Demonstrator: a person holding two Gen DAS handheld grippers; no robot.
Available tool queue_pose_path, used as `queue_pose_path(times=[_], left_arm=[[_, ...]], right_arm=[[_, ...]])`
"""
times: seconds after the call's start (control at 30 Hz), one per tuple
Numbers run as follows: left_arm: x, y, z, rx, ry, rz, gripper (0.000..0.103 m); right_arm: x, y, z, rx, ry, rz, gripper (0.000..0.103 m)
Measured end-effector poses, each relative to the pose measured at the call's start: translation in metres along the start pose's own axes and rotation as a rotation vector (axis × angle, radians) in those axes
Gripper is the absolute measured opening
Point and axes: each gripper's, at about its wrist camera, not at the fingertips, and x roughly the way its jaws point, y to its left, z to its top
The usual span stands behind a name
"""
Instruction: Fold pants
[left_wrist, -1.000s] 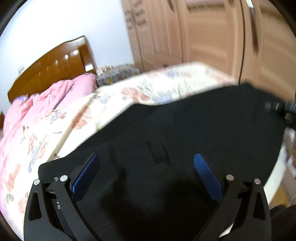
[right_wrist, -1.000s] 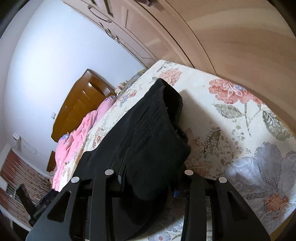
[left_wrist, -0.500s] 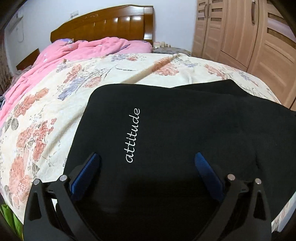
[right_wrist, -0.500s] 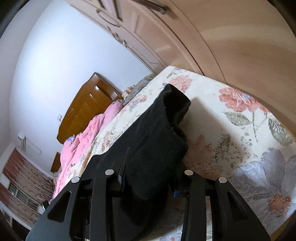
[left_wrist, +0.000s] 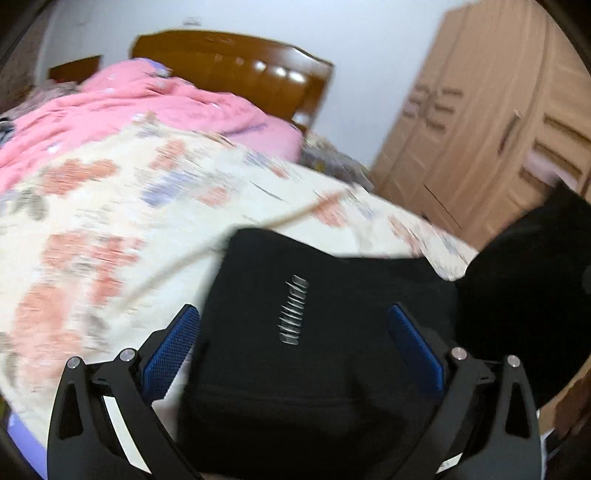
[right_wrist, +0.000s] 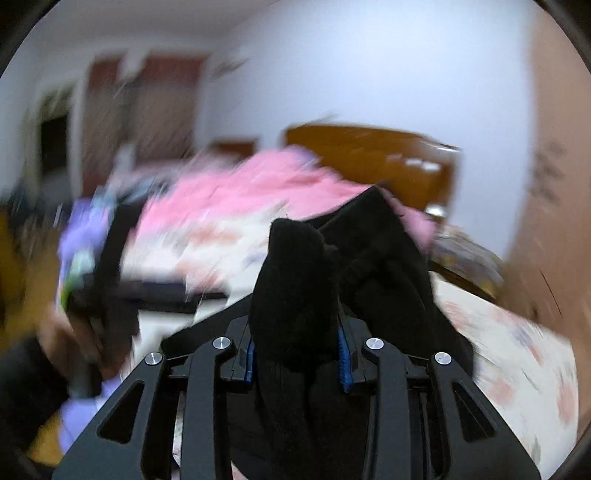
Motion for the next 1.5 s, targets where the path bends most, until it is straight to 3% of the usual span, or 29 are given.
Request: queue_pose_path(times=[0.13,0.17,0.2,0.27,0.37,0.43,0.6,0.67,0.73,0.8,0.97,1.07,1.1,1.13,1.17,1.23,1.3,1.4,1.47,1.5], left_arm=[[-0.031,0.043,-0.005,-0.069,-0.023,0.111,0.101],[-0.034,0.054,-0.006,-0.090,-0.018,0.123,0.101],[-0.041,0.066,-0.011,-0.122,-0.008,0.133,0.101],[-0.052,0.082,-0.022,-0.167,0.014,0.125,0.101],[-0.059,0.087,-0.027,-0.191,0.031,0.064,0.101],[-0.058,0.083,-0.026,-0.198,0.034,0.002,0.101],[-0.040,0.044,-0.015,-0.161,0.095,-0.233,0.101],[-0.022,0.020,-0.015,-0.110,0.192,-0.297,0.101],[-0.005,0.007,-0.021,-0.075,0.286,-0.226,0.101],[-0.001,-0.003,-0.029,-0.033,0.307,-0.161,0.101],[-0.006,-0.015,-0.041,-0.023,0.370,-0.168,0.101],[0.002,-0.015,-0.048,-0.025,0.386,-0.136,0.101],[0.001,-0.017,-0.047,-0.026,0.383,-0.129,0.090],[0.000,-0.018,-0.047,-0.024,0.382,-0.139,0.067],[-0.005,-0.023,-0.046,-0.015,0.379,-0.165,0.058],[-0.013,-0.035,-0.044,0.055,0.353,-0.131,0.042],[-0.019,-0.042,-0.043,0.079,0.339,-0.124,0.040],[-0.011,-0.023,-0.048,-0.018,0.353,-0.169,0.041],[-0.006,-0.010,-0.049,-0.093,0.353,-0.228,0.047],[-0.003,-0.006,-0.052,-0.109,0.363,-0.236,0.057]], right_arm=[[0.082,0.060,-0.034,-0.162,0.272,0.083,0.038],[0.081,0.073,-0.041,-0.225,0.241,0.046,0.049],[0.075,0.082,-0.042,-0.272,0.207,0.028,0.069],[0.062,0.088,-0.043,-0.311,0.205,0.147,0.084],[0.032,0.065,-0.036,-0.187,0.165,0.292,0.084],[0.012,0.025,-0.033,-0.046,0.119,0.322,0.084],[-0.032,-0.087,-0.041,0.309,0.020,0.173,0.085],[-0.039,-0.119,-0.055,0.405,0.034,0.126,0.085],[-0.048,-0.141,-0.067,0.463,0.049,0.094,0.086],[-0.047,-0.150,-0.081,0.494,0.070,0.089,0.085],[-0.021,-0.141,-0.102,0.482,0.147,0.095,0.085],[-0.020,-0.135,-0.104,0.474,0.140,0.121,0.085],[-0.021,-0.134,-0.103,0.465,0.129,0.125,0.085],[-0.021,-0.136,-0.105,0.458,0.122,0.126,0.085],[-0.023,-0.136,-0.105,0.449,0.115,0.124,0.086],[-0.024,-0.142,-0.109,0.463,0.112,0.121,0.086],[-0.026,-0.149,-0.115,0.498,0.113,0.124,0.086],[-0.027,-0.157,-0.122,0.530,0.116,0.126,0.086],[-0.029,-0.160,-0.126,0.537,0.114,0.123,0.086],[-0.029,-0.161,-0.127,0.539,0.115,0.122,0.086]])
